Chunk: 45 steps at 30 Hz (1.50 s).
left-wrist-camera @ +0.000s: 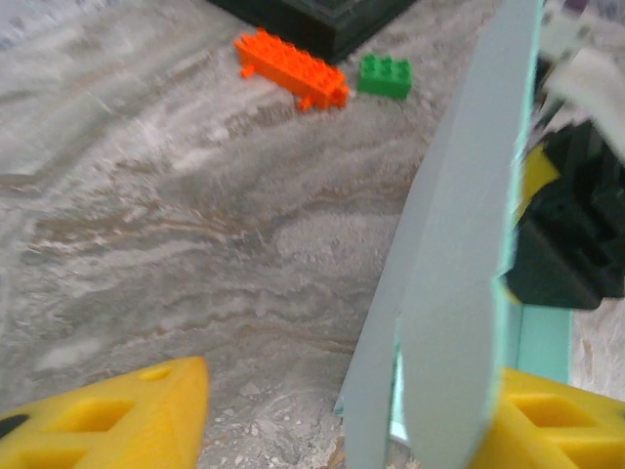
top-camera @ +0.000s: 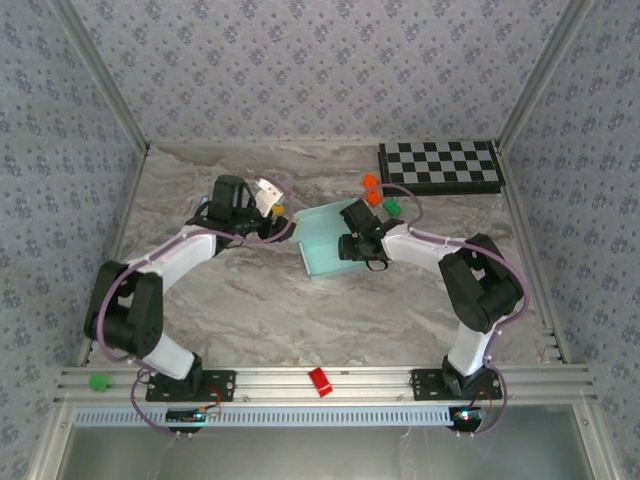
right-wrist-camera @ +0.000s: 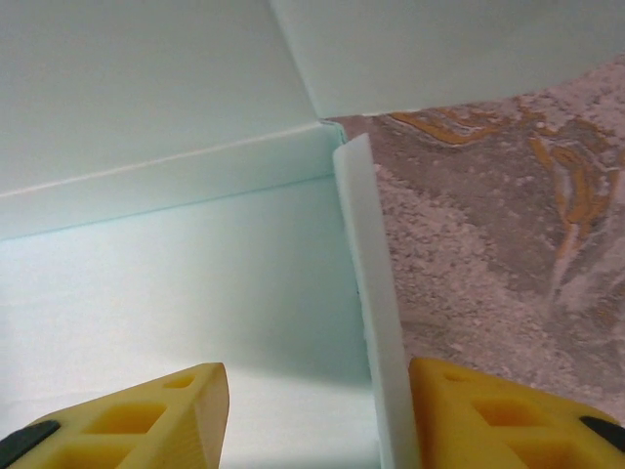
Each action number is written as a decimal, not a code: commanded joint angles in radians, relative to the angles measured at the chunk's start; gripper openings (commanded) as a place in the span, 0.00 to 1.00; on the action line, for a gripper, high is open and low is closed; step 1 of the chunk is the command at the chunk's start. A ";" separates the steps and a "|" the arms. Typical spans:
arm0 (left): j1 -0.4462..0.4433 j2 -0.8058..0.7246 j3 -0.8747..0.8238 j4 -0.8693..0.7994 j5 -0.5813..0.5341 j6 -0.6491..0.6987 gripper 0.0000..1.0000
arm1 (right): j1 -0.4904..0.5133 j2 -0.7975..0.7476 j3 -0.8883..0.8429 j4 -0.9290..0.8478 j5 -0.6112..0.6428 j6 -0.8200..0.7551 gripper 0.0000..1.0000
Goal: Fold the paper box
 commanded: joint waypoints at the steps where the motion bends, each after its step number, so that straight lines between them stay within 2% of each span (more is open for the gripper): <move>1: -0.005 -0.122 -0.033 0.001 -0.067 -0.036 0.68 | -0.001 -0.034 -0.012 0.024 -0.057 -0.007 0.53; 5: 0.013 -0.225 -0.084 0.036 -0.209 -0.121 0.75 | -0.002 -0.037 -0.013 0.040 -0.095 -0.022 0.53; 8: 0.057 -0.261 -0.084 0.032 -0.329 -0.216 0.78 | -0.003 -0.056 -0.028 0.055 -0.079 -0.021 0.53; 13: 0.152 -0.224 0.000 -0.116 -0.521 -0.353 0.81 | -0.011 -0.116 -0.072 0.072 -0.084 -0.039 0.54; 15: 0.188 -0.184 0.048 -0.188 -0.562 -0.388 0.81 | -0.022 -0.142 -0.086 0.074 -0.093 -0.050 0.54; 22: 0.311 0.021 0.216 -0.331 -0.532 -0.389 0.75 | -0.078 -0.254 -0.151 0.056 -0.093 -0.074 0.54; 29: 0.432 0.292 0.448 -0.464 -0.405 -0.397 0.58 | -0.155 -0.364 -0.216 0.004 -0.090 -0.086 0.54; 39: 0.520 0.620 0.776 -0.608 -0.285 -0.398 0.39 | -0.191 -0.440 -0.250 -0.055 -0.074 -0.111 0.54; 45: 0.526 0.747 0.944 -0.686 -0.225 -0.391 0.38 | -0.193 -0.451 -0.269 -0.058 -0.066 -0.099 0.54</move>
